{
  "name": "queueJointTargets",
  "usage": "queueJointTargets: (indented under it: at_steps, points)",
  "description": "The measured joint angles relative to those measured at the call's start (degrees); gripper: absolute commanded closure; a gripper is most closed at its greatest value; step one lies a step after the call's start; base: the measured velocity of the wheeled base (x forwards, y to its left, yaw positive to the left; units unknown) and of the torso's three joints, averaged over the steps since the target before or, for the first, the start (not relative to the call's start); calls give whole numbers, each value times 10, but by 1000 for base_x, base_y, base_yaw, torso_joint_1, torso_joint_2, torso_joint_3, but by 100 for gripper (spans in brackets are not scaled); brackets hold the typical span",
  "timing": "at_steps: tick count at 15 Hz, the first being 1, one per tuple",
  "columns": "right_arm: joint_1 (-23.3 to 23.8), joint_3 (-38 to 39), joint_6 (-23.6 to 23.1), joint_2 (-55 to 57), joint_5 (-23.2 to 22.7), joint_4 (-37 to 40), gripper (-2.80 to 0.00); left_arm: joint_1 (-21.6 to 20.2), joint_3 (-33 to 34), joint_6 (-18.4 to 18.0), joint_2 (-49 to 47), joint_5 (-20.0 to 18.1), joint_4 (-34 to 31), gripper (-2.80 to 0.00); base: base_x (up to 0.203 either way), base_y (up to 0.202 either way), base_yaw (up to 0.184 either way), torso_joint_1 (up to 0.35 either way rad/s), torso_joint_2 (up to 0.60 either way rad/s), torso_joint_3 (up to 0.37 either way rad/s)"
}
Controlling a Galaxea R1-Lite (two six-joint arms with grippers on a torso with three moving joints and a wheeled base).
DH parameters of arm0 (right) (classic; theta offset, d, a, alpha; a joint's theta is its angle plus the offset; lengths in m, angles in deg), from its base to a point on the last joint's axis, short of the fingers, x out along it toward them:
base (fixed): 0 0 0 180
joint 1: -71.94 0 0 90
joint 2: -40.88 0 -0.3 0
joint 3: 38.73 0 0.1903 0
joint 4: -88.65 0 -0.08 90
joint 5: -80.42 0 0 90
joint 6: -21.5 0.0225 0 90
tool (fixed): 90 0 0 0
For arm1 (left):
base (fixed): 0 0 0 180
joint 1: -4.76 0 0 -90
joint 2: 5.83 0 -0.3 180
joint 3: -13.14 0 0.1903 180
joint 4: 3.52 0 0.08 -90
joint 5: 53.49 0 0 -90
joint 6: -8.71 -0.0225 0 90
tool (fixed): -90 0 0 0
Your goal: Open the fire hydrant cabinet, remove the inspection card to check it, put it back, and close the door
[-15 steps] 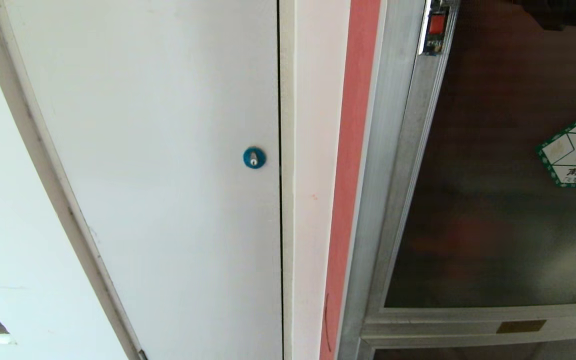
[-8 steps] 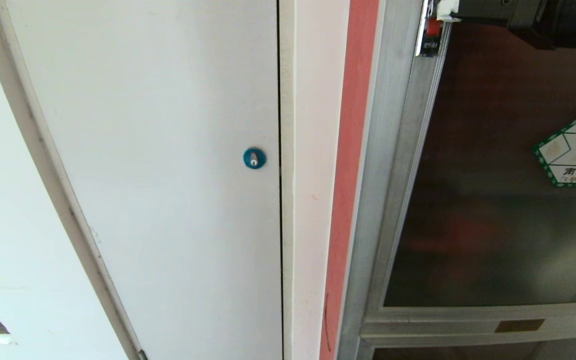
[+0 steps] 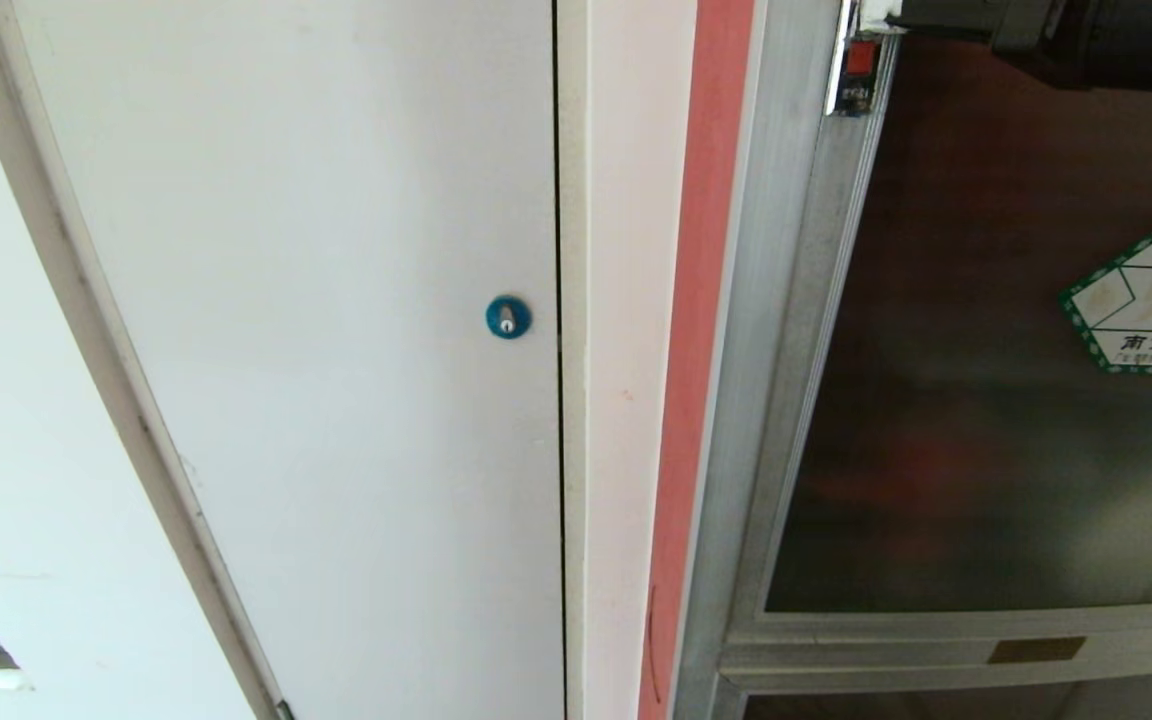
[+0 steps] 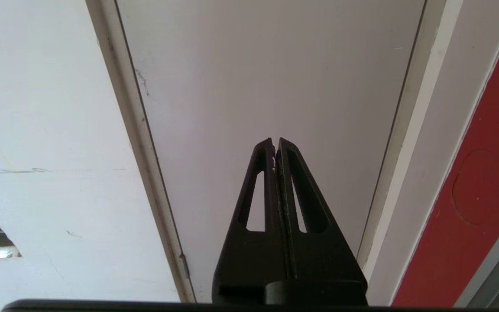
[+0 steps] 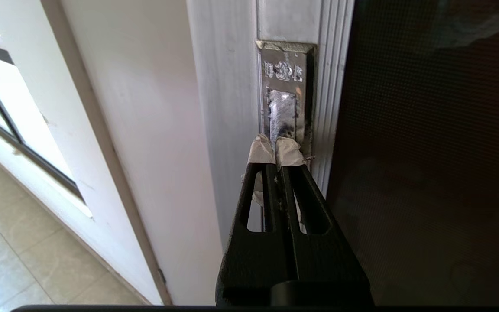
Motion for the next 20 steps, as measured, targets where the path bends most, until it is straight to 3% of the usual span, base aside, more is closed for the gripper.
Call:
queueJointTargets:
  at_steps: [9, 14, 17, 20]
  points:
    - [11, 5, 1, -8, -4, 4, 0, 0, 0, 0, 0, 0, 0, 0, 0, 0, 0, 0, 0, 0]
    - [-21, 9, 5, -75, -1, 8, 0, 0, 0, 0, 0, 0, 0, 0, 0, 0, 0, 0, 0, 0]
    - [-32, 56, 4, -145, -1, 11, 0, 0, 0, 0, 0, 0, 0, 0, 0, 0, 0, 0, 0, 0]
    - [-4, 145, 4, -230, 11, 11, 0, 0, 0, 0, 0, 0, 0, 0, 0, 0, 0, 0, 0, 0]
